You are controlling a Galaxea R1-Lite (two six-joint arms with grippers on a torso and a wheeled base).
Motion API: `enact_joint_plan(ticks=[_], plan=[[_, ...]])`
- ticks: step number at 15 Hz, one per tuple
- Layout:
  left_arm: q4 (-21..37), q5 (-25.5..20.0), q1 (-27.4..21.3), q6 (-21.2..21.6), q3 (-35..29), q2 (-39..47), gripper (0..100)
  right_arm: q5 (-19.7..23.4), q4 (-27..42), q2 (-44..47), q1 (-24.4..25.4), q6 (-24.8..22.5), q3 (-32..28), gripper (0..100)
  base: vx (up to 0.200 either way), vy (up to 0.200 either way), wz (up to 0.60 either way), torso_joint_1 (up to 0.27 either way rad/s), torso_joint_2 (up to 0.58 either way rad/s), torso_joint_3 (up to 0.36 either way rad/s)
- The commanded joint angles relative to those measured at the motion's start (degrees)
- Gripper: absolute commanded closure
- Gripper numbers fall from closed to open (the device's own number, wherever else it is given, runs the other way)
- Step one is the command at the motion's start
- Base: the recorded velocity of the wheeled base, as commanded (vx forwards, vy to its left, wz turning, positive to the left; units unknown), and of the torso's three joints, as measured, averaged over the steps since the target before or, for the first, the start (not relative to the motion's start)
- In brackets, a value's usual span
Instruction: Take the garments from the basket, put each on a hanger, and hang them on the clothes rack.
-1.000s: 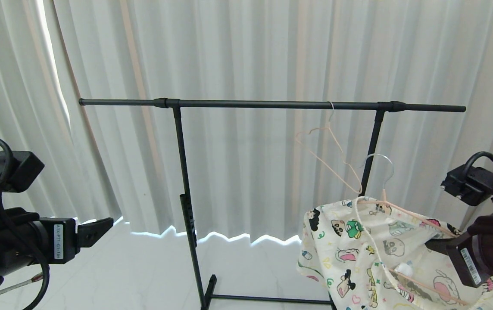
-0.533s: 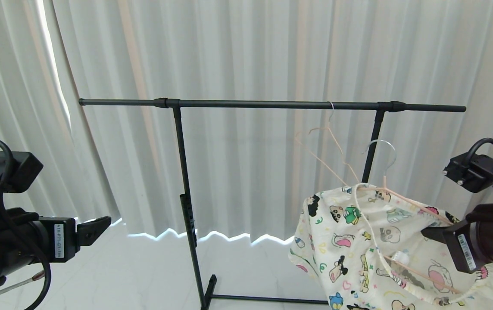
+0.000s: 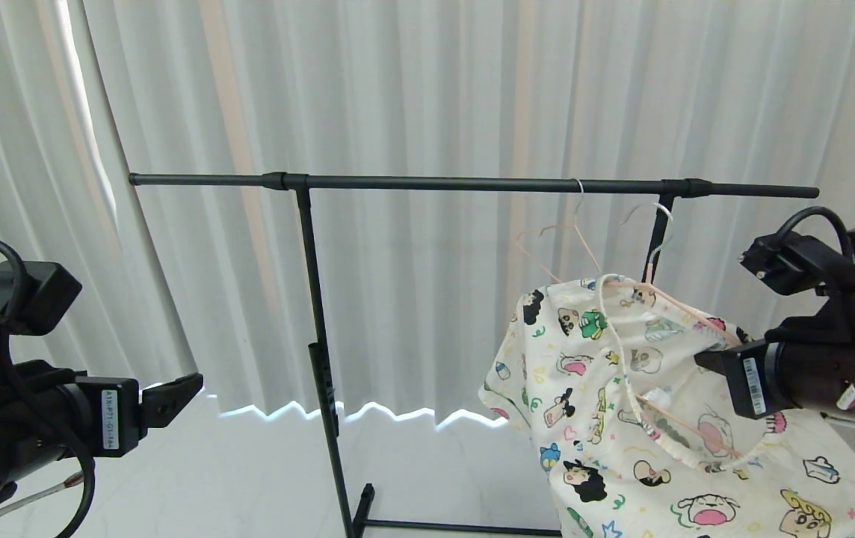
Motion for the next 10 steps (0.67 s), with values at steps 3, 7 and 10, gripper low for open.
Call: enact_joint_plan(ticks=[3,7,10], plan=[[-0.5,0.0,-1.5,0.1,0.7,0.0,0,0.0,-1.1,4.7,0.0,0.1,-4.6,100,0.200,0.000,0.00,0.014,0.01,0.001],[-0.6,0.0,-1.5,0.1,0.7,0.3,0,-0.1,-1.1,5.1,3.3,1.8,-7.1,100,0.200,0.000,0.00,0.002,0.01,0.004],[-0.6,0.0,-1.6,0.1,0.7,0.3,0,-0.2,-0.8,5.6,4.1,2.0,-8.9,100,0.200,0.000,0.00,0.001,0.00,0.002]])
